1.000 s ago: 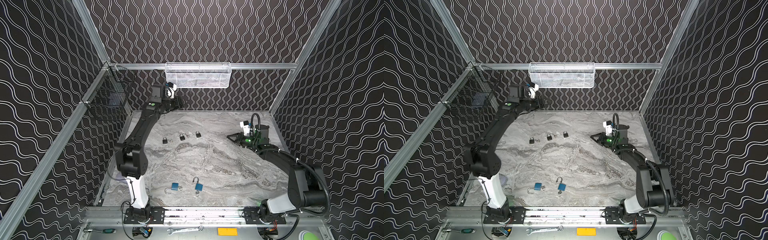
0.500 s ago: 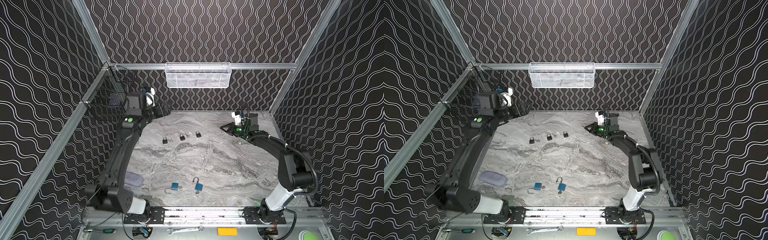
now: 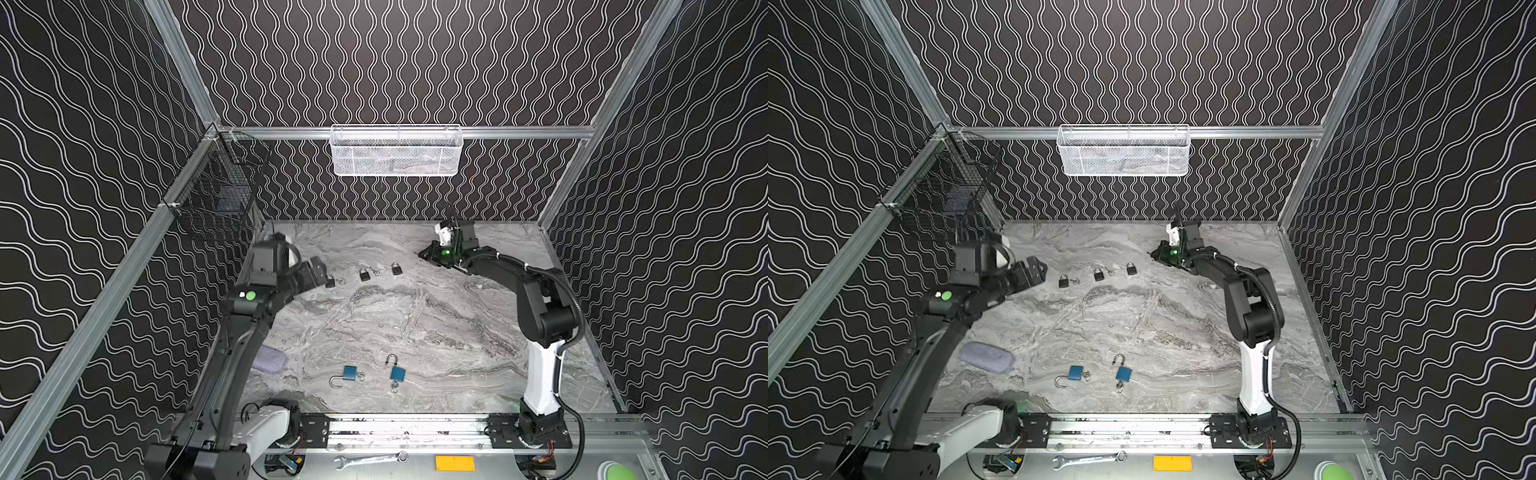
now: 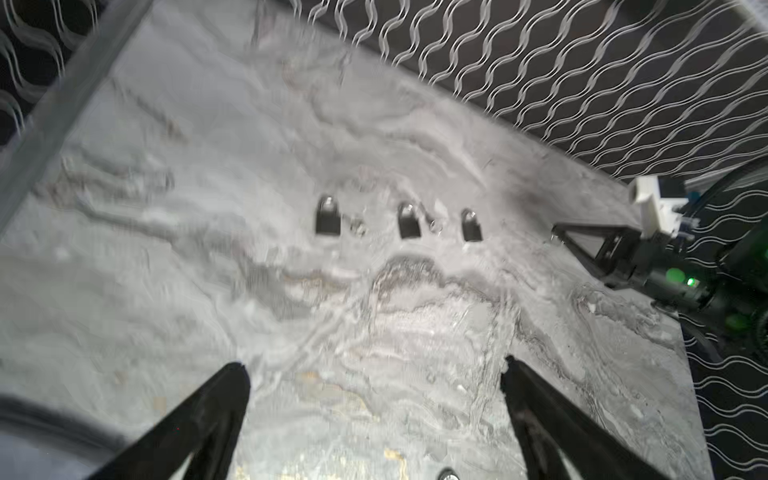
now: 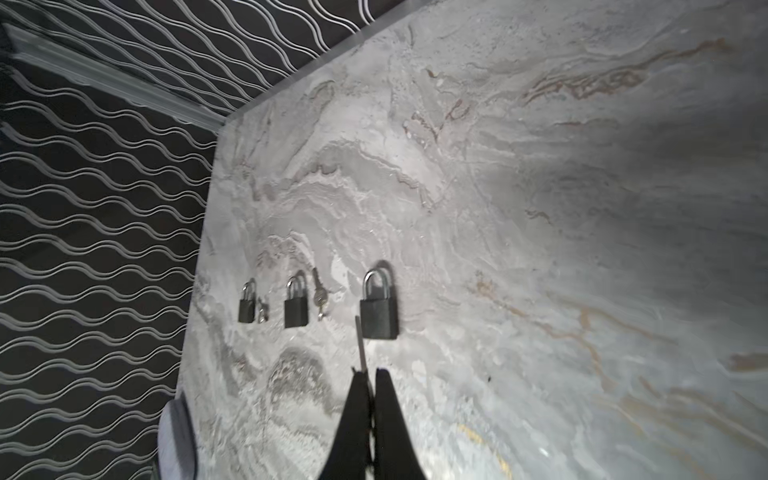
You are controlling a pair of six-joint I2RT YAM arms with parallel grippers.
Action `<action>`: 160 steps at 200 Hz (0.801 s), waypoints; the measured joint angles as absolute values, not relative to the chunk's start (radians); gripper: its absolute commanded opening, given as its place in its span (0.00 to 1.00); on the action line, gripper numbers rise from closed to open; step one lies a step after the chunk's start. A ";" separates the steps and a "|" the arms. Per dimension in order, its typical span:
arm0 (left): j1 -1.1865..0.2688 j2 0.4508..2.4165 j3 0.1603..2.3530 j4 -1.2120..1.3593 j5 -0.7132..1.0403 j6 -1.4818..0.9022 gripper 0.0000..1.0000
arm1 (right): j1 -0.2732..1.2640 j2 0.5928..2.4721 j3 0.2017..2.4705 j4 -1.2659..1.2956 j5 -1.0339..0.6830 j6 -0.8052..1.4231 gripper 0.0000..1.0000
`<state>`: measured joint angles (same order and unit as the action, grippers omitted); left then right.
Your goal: Lock with the key
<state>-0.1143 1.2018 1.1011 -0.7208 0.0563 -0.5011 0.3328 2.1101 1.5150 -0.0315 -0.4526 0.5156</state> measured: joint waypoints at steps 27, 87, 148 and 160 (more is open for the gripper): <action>-0.114 1.133 0.988 -0.721 0.056 -0.534 0.99 | 0.348 2.181 1.577 -0.059 -0.416 0.525 0.00; -0.114 1.005 0.839 -0.699 0.032 -0.581 0.99 | 0.381 2.275 1.634 -0.078 -0.363 0.540 0.00; -0.114 0.892 0.747 -0.660 0.028 -0.599 0.99 | 0.395 2.315 1.650 -0.079 -0.342 0.566 0.00; -0.114 0.885 0.738 -0.653 0.028 -0.600 0.99 | 0.398 2.320 1.656 -0.079 -0.342 0.567 0.00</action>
<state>-0.1143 0.8852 0.7380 -0.6533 0.0280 -0.6003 0.3985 2.3199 1.6562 -0.0792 -0.3416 0.5674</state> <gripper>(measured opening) 0.986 0.055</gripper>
